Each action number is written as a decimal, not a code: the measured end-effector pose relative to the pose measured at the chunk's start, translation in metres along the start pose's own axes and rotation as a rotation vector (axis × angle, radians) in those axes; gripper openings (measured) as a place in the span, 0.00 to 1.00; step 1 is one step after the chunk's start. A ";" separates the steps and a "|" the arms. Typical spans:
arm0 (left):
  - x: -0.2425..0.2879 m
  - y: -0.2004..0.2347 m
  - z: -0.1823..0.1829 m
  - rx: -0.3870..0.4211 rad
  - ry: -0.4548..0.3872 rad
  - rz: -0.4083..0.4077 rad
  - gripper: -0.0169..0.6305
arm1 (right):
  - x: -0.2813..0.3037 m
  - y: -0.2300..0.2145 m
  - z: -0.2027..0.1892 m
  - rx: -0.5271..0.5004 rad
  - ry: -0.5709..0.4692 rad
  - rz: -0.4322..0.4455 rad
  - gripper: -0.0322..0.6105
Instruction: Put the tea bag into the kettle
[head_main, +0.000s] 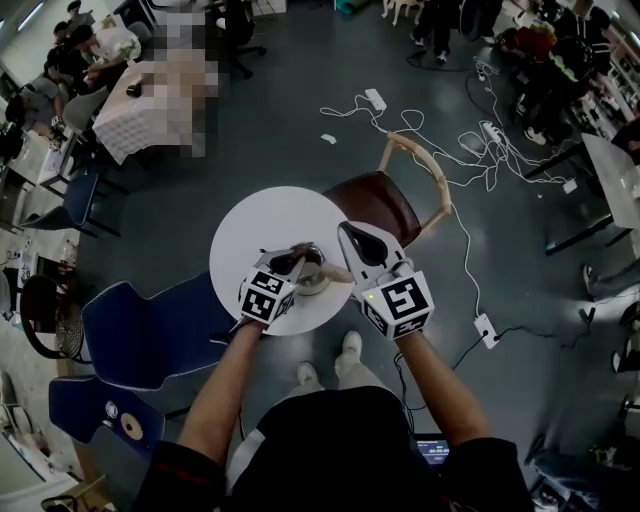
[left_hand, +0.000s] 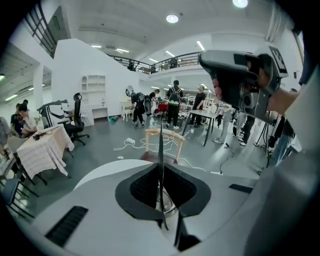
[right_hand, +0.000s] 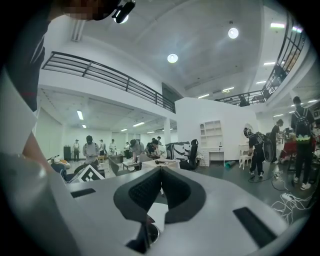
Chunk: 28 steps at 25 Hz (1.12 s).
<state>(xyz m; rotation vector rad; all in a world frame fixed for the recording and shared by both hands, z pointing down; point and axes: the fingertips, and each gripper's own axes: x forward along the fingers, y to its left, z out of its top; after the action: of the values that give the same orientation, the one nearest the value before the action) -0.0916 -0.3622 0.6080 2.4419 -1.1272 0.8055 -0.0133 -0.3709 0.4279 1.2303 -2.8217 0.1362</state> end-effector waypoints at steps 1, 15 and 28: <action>0.003 -0.001 -0.002 0.008 0.019 -0.001 0.08 | -0.001 -0.001 -0.001 0.001 0.002 0.000 0.08; 0.038 0.007 -0.034 0.053 0.191 -0.006 0.08 | -0.001 -0.018 -0.013 0.030 0.020 0.000 0.08; 0.059 0.007 -0.045 0.101 0.269 -0.014 0.08 | -0.001 -0.030 -0.024 0.041 0.037 -0.004 0.08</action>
<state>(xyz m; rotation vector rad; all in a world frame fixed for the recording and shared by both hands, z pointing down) -0.0816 -0.3782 0.6801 2.3273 -0.9889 1.1710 0.0099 -0.3885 0.4537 1.2287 -2.7983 0.2154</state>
